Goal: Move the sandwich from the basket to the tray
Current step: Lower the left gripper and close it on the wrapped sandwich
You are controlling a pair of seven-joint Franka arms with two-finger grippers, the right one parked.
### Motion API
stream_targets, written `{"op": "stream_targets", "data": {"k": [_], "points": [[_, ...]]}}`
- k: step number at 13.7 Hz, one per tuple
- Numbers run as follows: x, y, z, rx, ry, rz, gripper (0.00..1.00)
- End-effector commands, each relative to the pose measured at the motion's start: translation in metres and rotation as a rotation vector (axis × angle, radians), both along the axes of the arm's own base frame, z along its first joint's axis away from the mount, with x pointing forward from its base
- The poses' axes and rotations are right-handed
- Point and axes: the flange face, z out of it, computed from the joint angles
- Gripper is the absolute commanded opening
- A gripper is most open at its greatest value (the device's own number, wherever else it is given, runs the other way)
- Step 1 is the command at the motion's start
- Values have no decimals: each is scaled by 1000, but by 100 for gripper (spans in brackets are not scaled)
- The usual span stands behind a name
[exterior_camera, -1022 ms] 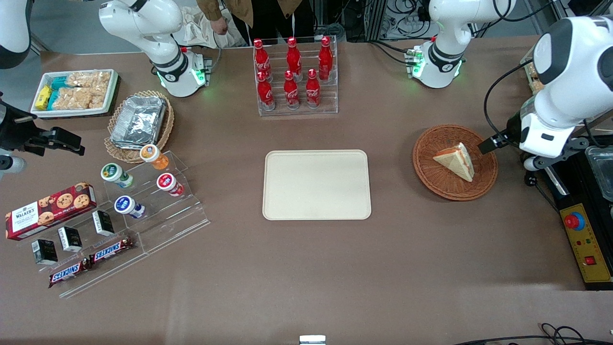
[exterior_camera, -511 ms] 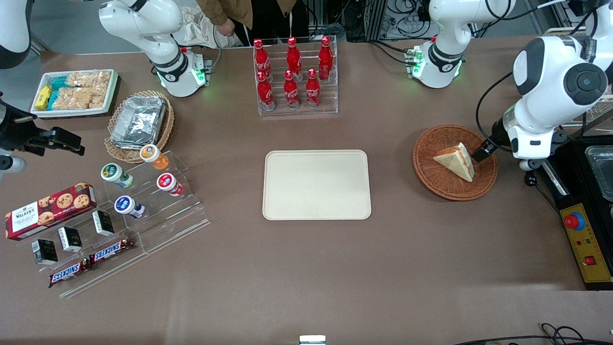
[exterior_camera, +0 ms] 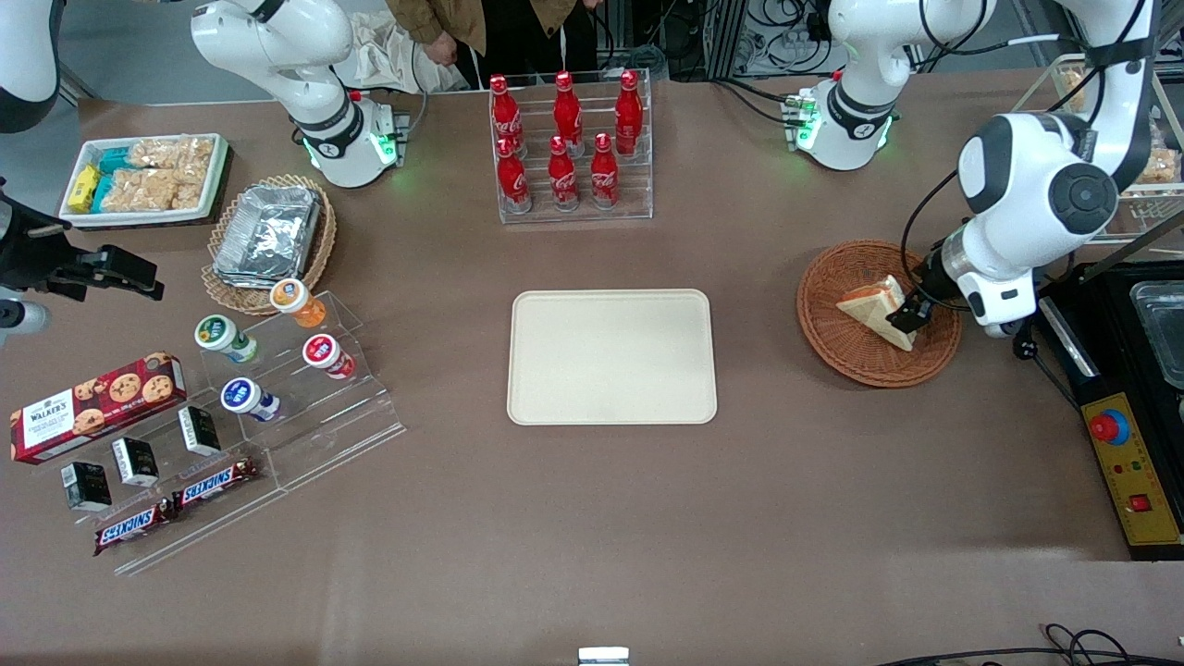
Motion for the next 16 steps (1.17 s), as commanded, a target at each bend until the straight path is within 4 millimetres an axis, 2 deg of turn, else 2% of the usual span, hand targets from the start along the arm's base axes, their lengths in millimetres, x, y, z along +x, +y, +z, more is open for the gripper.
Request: {"op": "stream_targets", "data": {"k": [1, 8, 14, 15, 16], "points": [[-16, 18, -21, -7, -8, 72, 100], [-24, 25, -65, -14, 65, 100, 100], [-25, 25, -90, -16, 92, 101, 100], [-25, 24, -92, -17, 97, 99, 99], [-25, 23, -95, -17, 103, 98, 91]]}}
